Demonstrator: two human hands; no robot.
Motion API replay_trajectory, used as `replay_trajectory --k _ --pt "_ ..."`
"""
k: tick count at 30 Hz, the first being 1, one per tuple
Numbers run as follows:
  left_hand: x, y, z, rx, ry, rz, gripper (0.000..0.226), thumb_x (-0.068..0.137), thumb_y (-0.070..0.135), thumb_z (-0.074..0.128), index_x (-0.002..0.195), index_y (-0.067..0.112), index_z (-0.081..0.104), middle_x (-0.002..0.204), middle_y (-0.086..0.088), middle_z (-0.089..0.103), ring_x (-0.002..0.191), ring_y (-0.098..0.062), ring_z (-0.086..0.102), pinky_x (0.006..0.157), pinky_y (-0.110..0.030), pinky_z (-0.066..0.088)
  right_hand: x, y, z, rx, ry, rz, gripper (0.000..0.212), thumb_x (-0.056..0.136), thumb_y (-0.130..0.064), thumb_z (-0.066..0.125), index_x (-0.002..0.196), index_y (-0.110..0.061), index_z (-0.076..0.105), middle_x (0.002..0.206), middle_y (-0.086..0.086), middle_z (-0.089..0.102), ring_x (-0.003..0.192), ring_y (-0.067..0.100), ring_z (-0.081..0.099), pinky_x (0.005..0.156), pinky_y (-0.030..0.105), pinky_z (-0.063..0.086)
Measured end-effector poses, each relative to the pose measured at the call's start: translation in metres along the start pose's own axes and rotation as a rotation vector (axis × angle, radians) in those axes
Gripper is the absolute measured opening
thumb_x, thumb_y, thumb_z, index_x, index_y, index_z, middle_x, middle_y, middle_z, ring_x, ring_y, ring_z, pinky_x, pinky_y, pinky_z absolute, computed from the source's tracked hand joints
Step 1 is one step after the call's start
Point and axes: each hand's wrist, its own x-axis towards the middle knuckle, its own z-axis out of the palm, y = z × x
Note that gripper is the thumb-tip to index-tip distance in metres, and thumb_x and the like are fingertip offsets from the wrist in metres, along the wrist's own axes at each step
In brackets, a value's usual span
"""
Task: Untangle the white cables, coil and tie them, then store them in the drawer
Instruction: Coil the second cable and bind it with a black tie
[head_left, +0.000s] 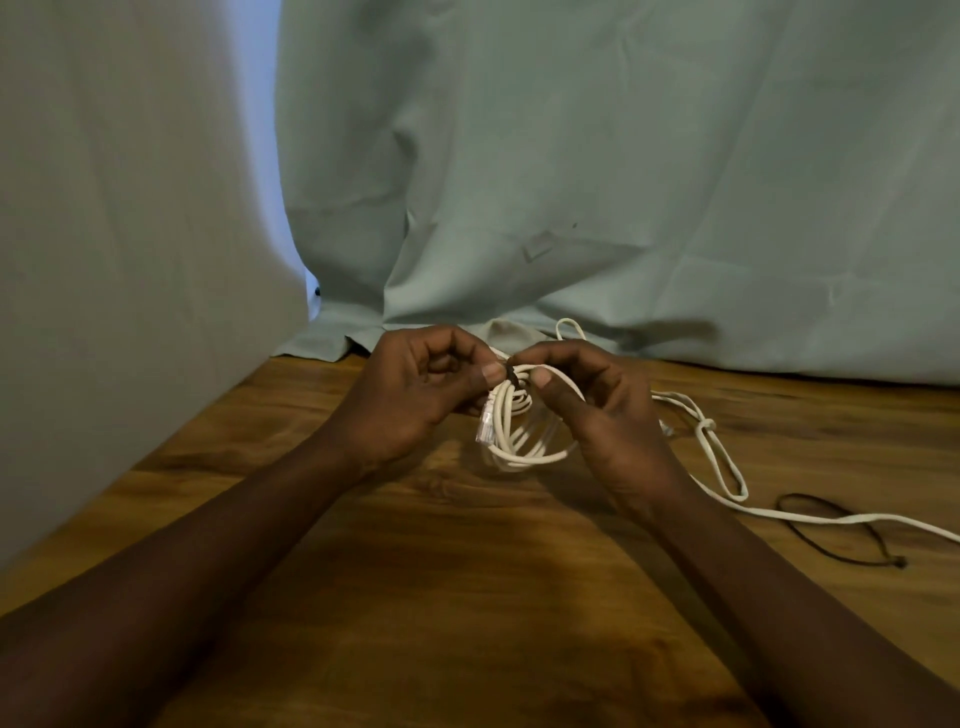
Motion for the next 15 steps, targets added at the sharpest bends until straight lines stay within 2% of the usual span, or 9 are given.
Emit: replay_trajectory --k 3,7,15 --pt "-0.001 -0.001 0.005 0.022 0.061 0.028 0.014 0.087 0.014 0.075 0.094 0.002 0.073 0.085 -0.013 0.077 0.078 -0.025 0.075 0.072 -0.031 0.061 -0.002 0.000 0.003 -0.004 -0.006 0.015 0.015 0.089 -0.005 0.072 0.102 0.000 0.071 0.098 0.010 0.076 0.089 0.016 0.073 0.078 0.024 0.056" --pt "-0.002 -0.002 0.013 0.071 0.124 0.091 0.008 0.090 0.004 0.074 0.096 -0.001 0.076 0.083 -0.010 0.078 0.077 -0.023 0.077 0.070 -0.031 0.062 -0.003 0.000 0.003 0.019 0.012 0.047 0.020 0.085 -0.004 0.076 0.102 0.004 0.068 0.095 0.012 0.075 0.084 0.015 0.072 0.075 0.023 0.056" --pt "0.001 0.007 0.000 0.002 -0.042 -0.005 0.021 0.089 0.004 0.072 0.109 0.002 0.077 0.099 -0.015 0.080 0.093 -0.034 0.077 0.080 -0.034 0.063 -0.003 -0.005 -0.002 0.025 -0.023 0.077 0.022 0.079 -0.015 0.079 0.097 -0.006 0.071 0.097 0.017 0.075 0.088 0.025 0.073 0.078 0.032 0.058"
